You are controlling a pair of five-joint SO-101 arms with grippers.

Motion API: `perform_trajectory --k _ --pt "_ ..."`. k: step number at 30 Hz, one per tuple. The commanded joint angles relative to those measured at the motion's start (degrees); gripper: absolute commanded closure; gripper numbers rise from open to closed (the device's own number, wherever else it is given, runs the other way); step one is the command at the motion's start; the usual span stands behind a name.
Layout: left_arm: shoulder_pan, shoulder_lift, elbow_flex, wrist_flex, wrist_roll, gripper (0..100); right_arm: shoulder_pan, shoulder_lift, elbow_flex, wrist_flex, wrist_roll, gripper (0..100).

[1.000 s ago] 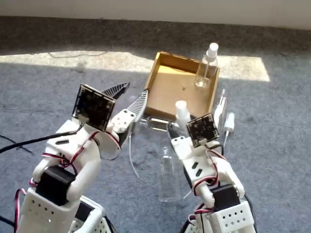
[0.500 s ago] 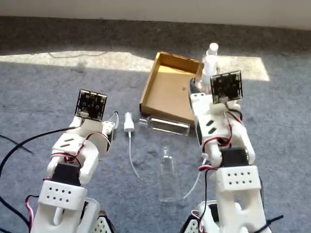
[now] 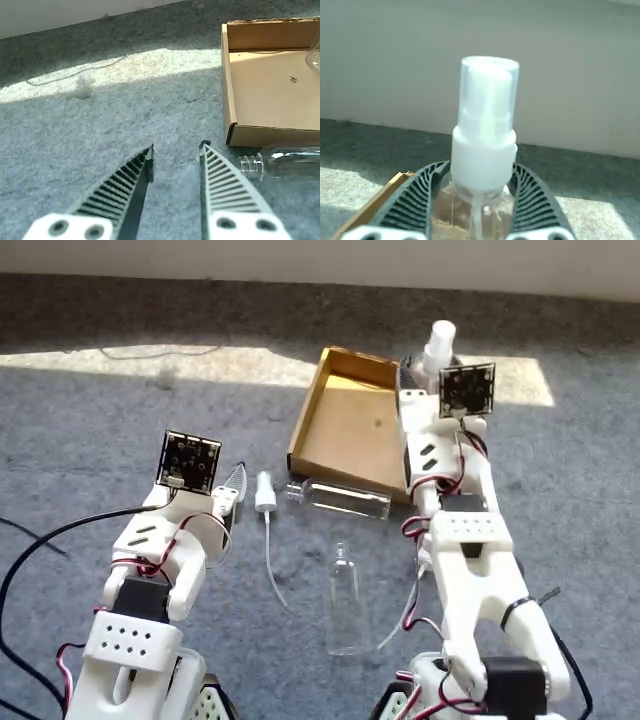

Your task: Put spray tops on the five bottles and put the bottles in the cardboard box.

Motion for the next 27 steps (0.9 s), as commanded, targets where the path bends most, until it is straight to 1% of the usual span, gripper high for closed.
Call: perform_trajectory --k 1,8,17,27 --pt "-0.40 -0.48 -0.22 -1.05 -0.26 85 1.45 3.38 -0.66 -5.23 -1.85 99.5" --pt "-0.40 -0.40 -0.22 -1.05 -0.26 85 1.27 10.15 -0.66 -11.30 -1.93 99.5" --pt "-0.40 -0.40 -0.22 -1.05 -0.26 85 1.27 16.84 -0.75 -11.30 -1.58 99.5" --pt "-0.40 -0.40 -0.22 -0.97 -0.26 85 1.36 17.45 -0.84 -10.86 -1.49 99.5"
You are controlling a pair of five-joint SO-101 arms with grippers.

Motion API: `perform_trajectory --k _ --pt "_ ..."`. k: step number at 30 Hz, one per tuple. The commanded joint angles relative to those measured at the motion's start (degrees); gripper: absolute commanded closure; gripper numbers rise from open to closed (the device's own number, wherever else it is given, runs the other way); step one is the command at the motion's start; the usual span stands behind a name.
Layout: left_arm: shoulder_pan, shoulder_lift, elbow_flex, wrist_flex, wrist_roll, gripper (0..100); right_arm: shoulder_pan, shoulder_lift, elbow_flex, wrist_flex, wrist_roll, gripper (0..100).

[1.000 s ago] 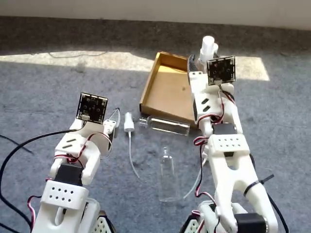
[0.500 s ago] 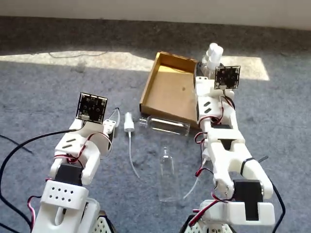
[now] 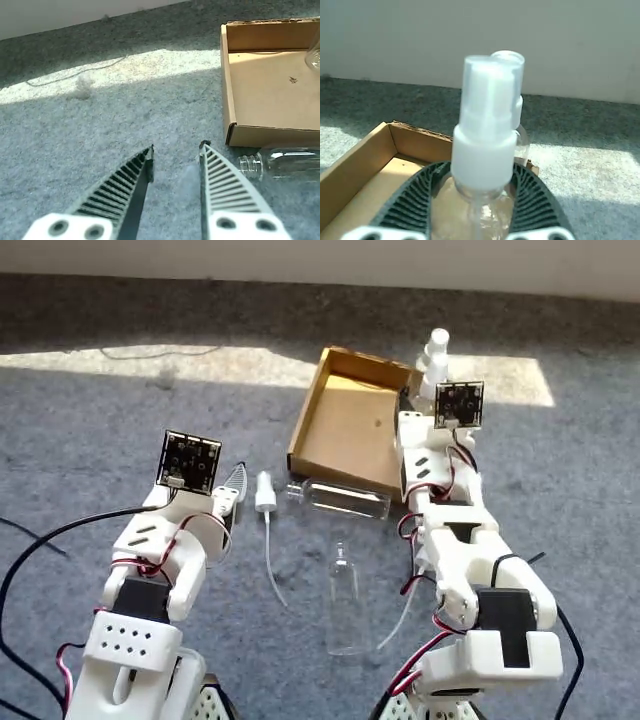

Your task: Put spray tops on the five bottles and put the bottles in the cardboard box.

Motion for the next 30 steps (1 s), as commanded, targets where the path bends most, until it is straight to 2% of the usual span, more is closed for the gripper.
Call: perform_trajectory --k 1,18,25,30 --pt "-0.40 -0.40 -0.22 -0.97 -0.26 85 0.66 -0.31 -0.92 -0.84 -0.09 99.5" --pt "-0.40 -0.40 -0.22 -0.97 -0.26 85 0.57 -0.31 -0.84 -0.66 3.52 99.5" --pt "-0.40 -0.57 -0.22 -0.97 -0.26 85 0.57 -0.40 -2.15 3.65 3.52 99.2" --pt "-0.40 -0.66 -0.22 -0.97 -0.26 85 0.57 -0.40 -2.15 3.82 3.52 91.5"
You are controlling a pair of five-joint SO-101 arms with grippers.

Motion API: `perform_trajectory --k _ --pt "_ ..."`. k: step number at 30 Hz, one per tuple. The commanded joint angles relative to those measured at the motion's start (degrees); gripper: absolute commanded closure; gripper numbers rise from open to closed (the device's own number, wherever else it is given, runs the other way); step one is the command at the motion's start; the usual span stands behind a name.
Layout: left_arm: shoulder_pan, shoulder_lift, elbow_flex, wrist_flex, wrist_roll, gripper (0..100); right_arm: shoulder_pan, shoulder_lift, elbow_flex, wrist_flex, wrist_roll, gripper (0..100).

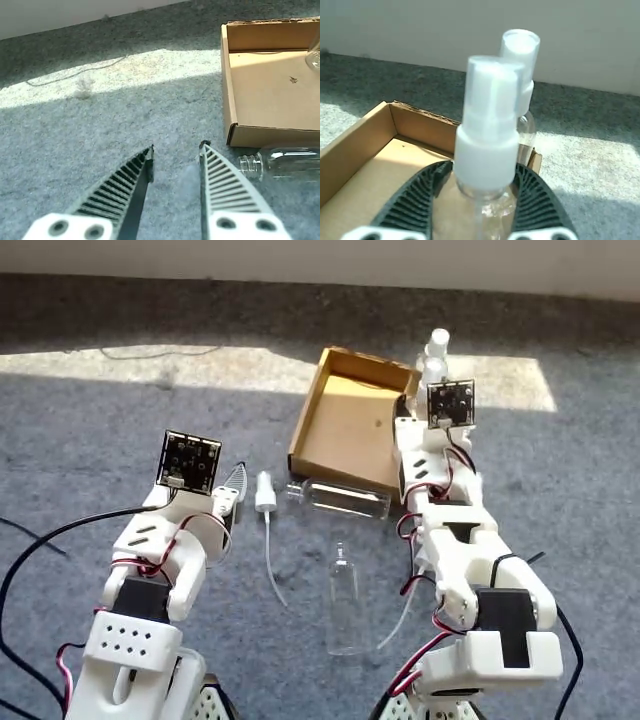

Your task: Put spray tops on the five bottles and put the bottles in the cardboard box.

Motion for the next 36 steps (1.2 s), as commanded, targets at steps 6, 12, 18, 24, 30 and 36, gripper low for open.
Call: perform_trajectory --k 6,12,18,24,30,36 --pt "-0.40 -0.66 -0.22 -0.97 -0.26 85 0.66 -0.40 -2.24 -0.31 0.44 90.6" --pt "-0.40 -0.84 -0.22 -0.97 -0.18 85 0.66 0.57 -3.74 -0.92 0.44 90.6" --pt "-0.40 -0.84 -0.22 -0.97 -0.18 85 0.92 3.12 -4.97 -1.01 0.35 90.4" --pt "-0.40 -0.84 -0.22 -0.97 -0.18 85 0.92 3.12 -4.97 -1.01 -2.02 90.4" --pt "-0.40 -0.84 -0.22 -0.97 -0.18 85 1.01 3.12 -4.97 -1.01 -2.02 89.7" --pt "-0.40 -0.84 -0.22 -0.97 -0.18 85 1.01 3.12 -4.97 -0.92 -1.93 78.3"
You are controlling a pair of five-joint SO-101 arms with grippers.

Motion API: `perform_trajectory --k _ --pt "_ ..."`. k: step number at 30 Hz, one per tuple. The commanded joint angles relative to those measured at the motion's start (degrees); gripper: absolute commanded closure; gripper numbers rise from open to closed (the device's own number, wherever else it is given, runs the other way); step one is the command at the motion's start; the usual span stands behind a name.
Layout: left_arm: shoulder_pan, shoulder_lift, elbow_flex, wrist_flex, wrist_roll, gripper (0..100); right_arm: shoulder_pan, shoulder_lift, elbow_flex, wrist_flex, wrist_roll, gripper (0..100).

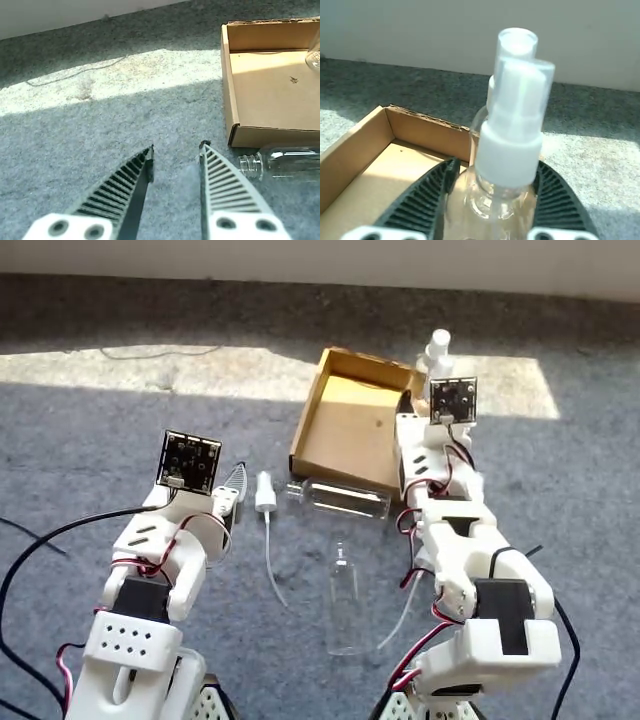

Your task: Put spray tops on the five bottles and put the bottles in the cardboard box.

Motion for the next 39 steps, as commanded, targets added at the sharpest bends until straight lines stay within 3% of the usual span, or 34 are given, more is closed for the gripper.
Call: perform_trajectory --k 1,18,29,39 --pt "-0.40 -0.84 -0.22 -0.97 -0.18 85 0.84 -0.31 -2.51 -0.66 -0.35 77.3" --pt "-0.40 -0.75 -0.22 -0.97 -0.18 85 0.57 -6.81 -2.51 3.38 -0.35 76.5" --pt "-0.40 -0.75 -0.22 -0.97 -0.18 85 0.48 -7.52 -3.21 4.00 -0.26 70.9" --pt "-0.40 -0.84 -0.22 -0.97 -0.18 85 0.48 -7.43 -10.59 13.58 -0.26 70.9"
